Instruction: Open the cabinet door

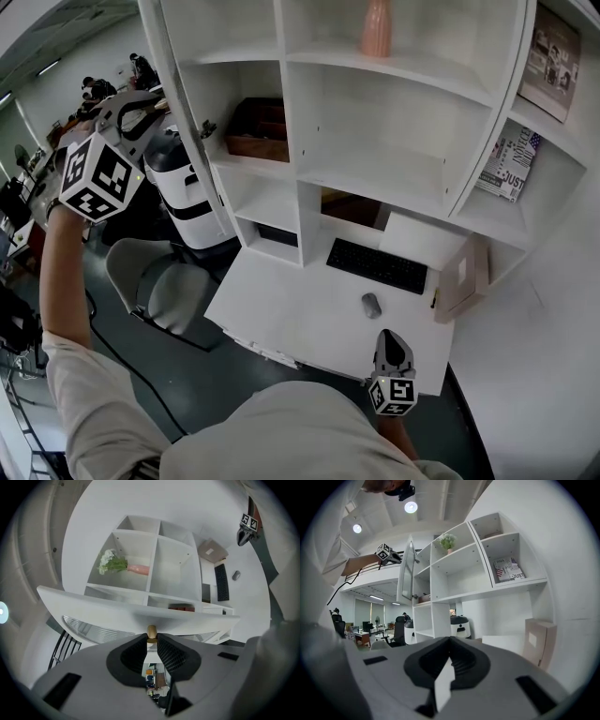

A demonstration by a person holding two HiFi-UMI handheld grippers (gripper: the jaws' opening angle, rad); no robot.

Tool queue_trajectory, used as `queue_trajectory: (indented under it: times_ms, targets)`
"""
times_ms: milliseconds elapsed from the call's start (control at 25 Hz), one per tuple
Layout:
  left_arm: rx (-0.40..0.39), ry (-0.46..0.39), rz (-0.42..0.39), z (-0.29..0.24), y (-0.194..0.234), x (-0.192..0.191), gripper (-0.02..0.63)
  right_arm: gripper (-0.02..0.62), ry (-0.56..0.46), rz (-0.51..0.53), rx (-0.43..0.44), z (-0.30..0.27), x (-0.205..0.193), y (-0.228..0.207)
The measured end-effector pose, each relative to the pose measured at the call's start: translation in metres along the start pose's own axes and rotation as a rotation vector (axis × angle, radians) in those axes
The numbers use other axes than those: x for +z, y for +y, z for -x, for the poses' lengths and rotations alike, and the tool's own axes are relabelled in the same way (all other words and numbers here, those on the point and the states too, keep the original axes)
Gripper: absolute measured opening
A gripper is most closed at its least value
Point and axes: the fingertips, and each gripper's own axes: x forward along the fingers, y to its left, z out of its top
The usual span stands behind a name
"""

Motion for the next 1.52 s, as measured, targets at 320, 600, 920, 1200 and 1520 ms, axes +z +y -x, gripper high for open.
queue_trajectory:
  times_ms: [320, 600, 920, 1200, 1520]
  targets:
    - [0.006, 0.068, -0.033, 0.015, 0.000, -0.027, 0.069, 0.004, 0.005, 0.008, 0.030, -0.009, 0.000, 0.011]
    - [0.003, 0.125, -0.059, 0.026, 0.000, -0.057, 0.069, 0.003, 0.015, 0.018, 0.063, -0.019, -0.002, 0.021]
    - [0.006, 0.200, -0.073, 0.037, 0.002, -0.105, 0.069, 0.003, 0.021, 0.023, 0.091, -0.027, -0.002, 0.036]
    - [0.004, 0.261, -0.079, 0.039, 0.006, -0.147, 0.069, 0.003, 0.024, 0.024, 0.104, -0.034, -0.003, 0.047]
    - [0.003, 0.297, -0.100, 0.037, 0.009, -0.176, 0.069, 0.003, 0.029, 0.027, 0.110, -0.043, -0.003, 0.058]
